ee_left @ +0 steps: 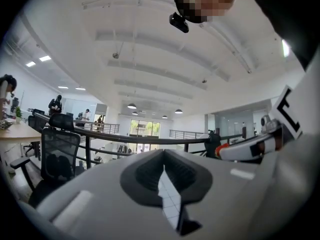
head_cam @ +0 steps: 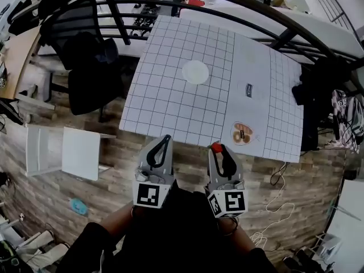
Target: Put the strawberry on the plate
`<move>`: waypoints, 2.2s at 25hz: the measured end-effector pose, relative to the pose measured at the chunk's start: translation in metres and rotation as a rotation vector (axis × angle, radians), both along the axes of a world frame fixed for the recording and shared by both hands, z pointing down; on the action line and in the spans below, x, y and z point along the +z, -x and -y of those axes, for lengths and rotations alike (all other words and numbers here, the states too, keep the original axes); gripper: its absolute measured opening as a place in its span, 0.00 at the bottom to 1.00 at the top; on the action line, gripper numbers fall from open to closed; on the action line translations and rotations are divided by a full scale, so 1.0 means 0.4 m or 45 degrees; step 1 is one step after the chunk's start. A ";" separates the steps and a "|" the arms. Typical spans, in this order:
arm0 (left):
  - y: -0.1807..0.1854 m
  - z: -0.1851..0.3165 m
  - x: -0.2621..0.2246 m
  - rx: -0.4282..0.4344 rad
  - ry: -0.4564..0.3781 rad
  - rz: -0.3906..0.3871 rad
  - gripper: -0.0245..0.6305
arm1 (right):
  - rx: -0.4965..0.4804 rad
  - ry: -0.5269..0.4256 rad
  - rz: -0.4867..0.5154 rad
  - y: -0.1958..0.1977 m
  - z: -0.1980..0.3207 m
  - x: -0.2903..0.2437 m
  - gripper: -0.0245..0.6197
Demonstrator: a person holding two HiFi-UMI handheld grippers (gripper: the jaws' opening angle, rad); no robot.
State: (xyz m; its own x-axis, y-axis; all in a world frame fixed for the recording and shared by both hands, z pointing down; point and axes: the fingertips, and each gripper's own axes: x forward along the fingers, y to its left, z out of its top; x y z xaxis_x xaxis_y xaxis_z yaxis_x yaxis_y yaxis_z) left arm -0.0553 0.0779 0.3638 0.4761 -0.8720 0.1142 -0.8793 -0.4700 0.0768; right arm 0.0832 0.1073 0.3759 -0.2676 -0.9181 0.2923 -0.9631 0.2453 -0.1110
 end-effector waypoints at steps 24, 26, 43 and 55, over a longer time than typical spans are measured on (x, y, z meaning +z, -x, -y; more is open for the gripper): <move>0.012 0.086 -0.074 -0.238 -0.087 0.017 0.05 | -0.160 -0.088 0.043 -0.027 0.142 -0.093 0.24; 0.017 0.091 -0.079 -0.202 -0.120 0.040 0.05 | -0.163 -0.095 0.038 0.003 0.150 -0.094 0.24; 0.128 0.181 -0.036 -0.054 -0.056 -0.092 0.05 | -0.064 -0.088 -0.013 0.163 0.215 -0.084 0.24; 0.138 0.237 -0.028 -0.011 -0.046 -0.162 0.05 | -0.059 -0.062 -0.092 0.202 0.247 -0.053 0.24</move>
State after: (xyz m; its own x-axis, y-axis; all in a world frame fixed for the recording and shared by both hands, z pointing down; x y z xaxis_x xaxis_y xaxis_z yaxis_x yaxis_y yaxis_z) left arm -0.1104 -0.0170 0.3526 0.4772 -0.8785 0.0217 -0.8676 -0.4670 0.1710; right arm 0.0024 0.0085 0.3548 -0.2902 -0.9188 0.2676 -0.9555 0.2935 -0.0286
